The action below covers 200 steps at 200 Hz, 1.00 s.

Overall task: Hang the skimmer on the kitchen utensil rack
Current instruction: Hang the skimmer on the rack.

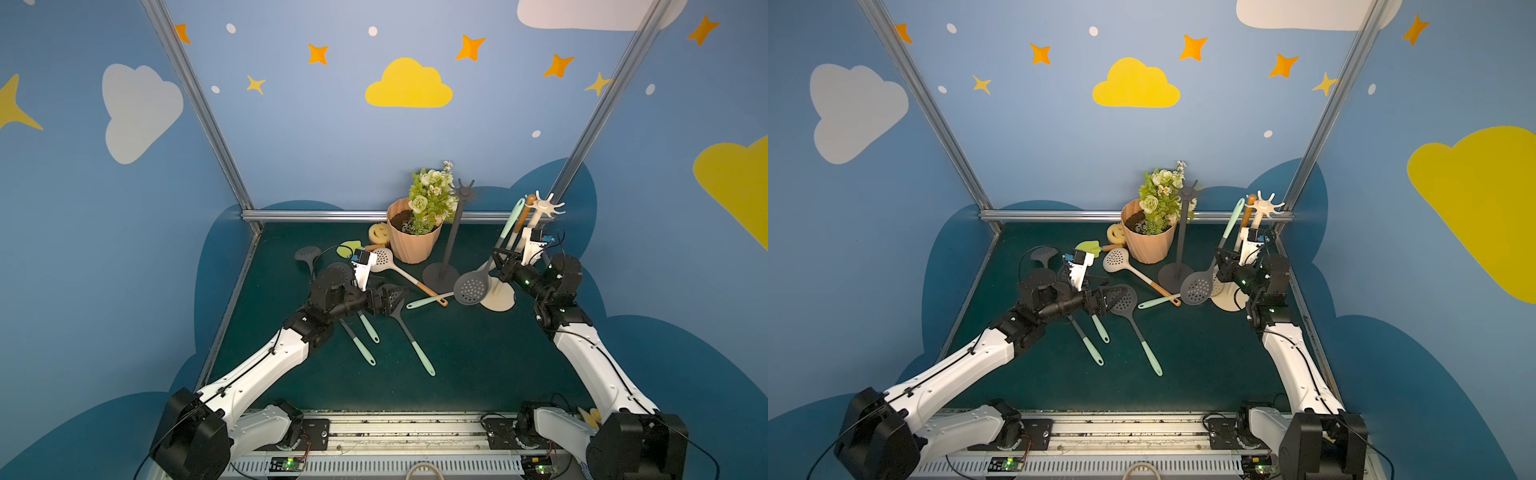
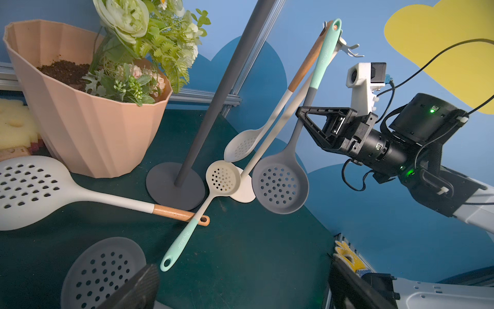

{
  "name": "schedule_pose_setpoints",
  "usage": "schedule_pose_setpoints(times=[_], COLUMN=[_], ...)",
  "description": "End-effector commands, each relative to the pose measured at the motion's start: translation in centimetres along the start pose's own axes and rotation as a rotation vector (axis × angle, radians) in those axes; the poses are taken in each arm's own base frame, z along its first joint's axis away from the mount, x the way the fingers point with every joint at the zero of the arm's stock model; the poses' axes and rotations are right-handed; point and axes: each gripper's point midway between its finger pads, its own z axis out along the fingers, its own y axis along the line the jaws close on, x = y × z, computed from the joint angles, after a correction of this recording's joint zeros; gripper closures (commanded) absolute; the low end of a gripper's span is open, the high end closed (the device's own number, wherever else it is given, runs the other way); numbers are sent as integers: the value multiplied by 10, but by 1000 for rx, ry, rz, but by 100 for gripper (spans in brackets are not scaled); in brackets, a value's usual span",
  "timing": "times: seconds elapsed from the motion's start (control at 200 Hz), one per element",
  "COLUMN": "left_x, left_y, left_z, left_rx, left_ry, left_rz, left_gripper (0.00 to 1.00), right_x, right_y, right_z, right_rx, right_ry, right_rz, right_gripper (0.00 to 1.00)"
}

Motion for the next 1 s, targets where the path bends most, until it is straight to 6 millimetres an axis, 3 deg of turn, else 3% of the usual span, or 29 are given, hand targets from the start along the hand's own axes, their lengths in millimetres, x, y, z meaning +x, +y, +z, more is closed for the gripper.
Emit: schedule_pose_setpoints(times=[0.0, 0.355, 0.996], left_x=[0, 1, 2], left_y=[-6, -6, -7], left_z=[-1, 0, 0], left_rx=[26, 26, 29], left_ry=[-2, 0, 4], left_rz=[22, 21, 23], left_gripper=[0, 0, 0], right_x=[-15, -19, -9], right_y=[7, 7, -5], right_z=[-4, -10, -17], right_rx=[-16, 3, 47], right_ry=[-34, -55, -83], right_rz=[-21, -42, -20], right_gripper=[91, 92, 92])
